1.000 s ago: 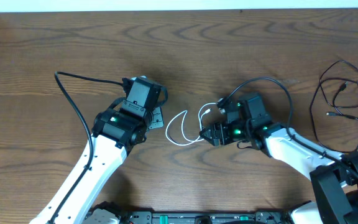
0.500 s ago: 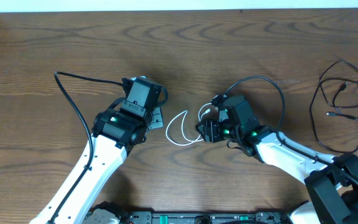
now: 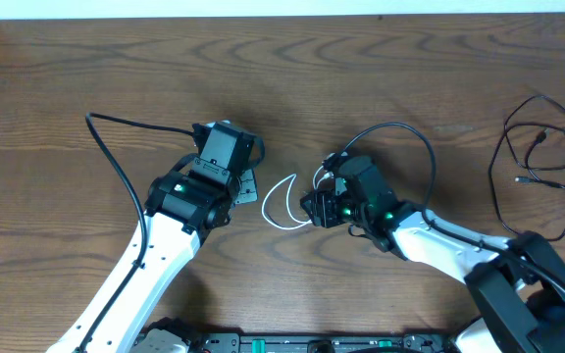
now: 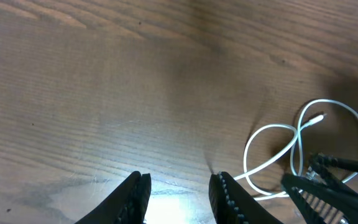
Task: Untangle cables
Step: 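Reach the right gripper to the white cable loop and grasp it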
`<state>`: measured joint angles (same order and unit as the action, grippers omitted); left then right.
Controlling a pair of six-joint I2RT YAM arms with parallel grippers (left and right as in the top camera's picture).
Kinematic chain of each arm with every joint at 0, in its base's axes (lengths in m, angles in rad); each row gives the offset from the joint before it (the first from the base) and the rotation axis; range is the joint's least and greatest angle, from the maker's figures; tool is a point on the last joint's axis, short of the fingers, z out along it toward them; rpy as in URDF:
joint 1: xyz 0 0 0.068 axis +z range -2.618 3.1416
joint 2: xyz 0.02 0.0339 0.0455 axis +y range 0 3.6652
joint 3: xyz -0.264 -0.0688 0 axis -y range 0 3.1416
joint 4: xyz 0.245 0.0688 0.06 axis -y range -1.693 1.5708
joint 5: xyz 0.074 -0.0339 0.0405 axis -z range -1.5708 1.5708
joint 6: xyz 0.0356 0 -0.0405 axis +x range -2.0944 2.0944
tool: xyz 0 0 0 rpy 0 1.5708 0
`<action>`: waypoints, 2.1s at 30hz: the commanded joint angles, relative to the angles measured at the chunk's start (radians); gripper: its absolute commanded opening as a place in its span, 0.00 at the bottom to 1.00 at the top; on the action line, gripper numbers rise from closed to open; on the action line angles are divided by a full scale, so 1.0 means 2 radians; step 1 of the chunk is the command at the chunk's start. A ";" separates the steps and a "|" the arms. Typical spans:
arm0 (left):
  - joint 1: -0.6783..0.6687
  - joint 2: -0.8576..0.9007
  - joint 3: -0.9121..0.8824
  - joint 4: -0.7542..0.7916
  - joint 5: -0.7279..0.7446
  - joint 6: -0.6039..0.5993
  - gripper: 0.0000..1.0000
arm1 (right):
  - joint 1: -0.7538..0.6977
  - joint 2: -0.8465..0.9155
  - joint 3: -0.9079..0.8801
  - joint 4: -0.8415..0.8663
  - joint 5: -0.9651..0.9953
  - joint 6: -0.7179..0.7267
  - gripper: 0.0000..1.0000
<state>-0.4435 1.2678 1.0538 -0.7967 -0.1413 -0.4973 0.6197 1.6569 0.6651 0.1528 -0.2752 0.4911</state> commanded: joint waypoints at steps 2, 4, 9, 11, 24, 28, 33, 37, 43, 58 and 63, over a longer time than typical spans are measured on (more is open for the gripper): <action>0.000 0.003 -0.005 -0.004 -0.012 0.003 0.36 | 0.018 0.026 -0.003 0.028 -0.011 0.010 0.61; 0.000 0.003 -0.005 -0.005 -0.012 0.003 0.36 | 0.023 0.032 -0.003 0.044 -0.023 0.011 0.61; 0.000 0.003 -0.005 -0.005 -0.012 0.003 0.36 | 0.027 0.033 -0.003 0.049 -0.024 0.011 0.48; 0.000 0.003 -0.005 -0.006 -0.012 0.003 0.36 | 0.027 0.033 -0.003 0.047 -0.024 0.011 0.43; 0.000 0.003 -0.005 -0.005 -0.012 0.003 0.36 | 0.031 0.033 -0.003 0.009 0.004 0.119 0.34; 0.000 0.003 -0.005 -0.005 -0.012 0.003 0.36 | 0.031 0.044 -0.003 0.009 0.007 0.187 0.31; 0.000 0.003 -0.005 -0.006 -0.012 0.003 0.36 | 0.031 0.070 -0.003 0.009 0.007 0.242 0.26; 0.000 0.003 -0.005 -0.007 -0.012 0.003 0.36 | 0.031 0.092 -0.003 0.009 0.004 0.242 0.23; 0.000 0.003 -0.005 -0.009 -0.012 0.003 0.36 | 0.031 0.099 -0.003 0.008 0.004 0.240 0.19; 0.000 0.003 -0.005 -0.009 -0.012 0.003 0.36 | 0.031 0.099 -0.003 0.007 0.006 0.217 0.03; 0.000 0.003 -0.005 -0.009 -0.012 0.003 0.36 | 0.031 0.099 -0.003 0.006 0.006 0.193 0.01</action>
<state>-0.4435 1.2678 1.0538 -0.8104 -0.1413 -0.4973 0.6746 1.7962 0.6998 0.2047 -0.3164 0.9272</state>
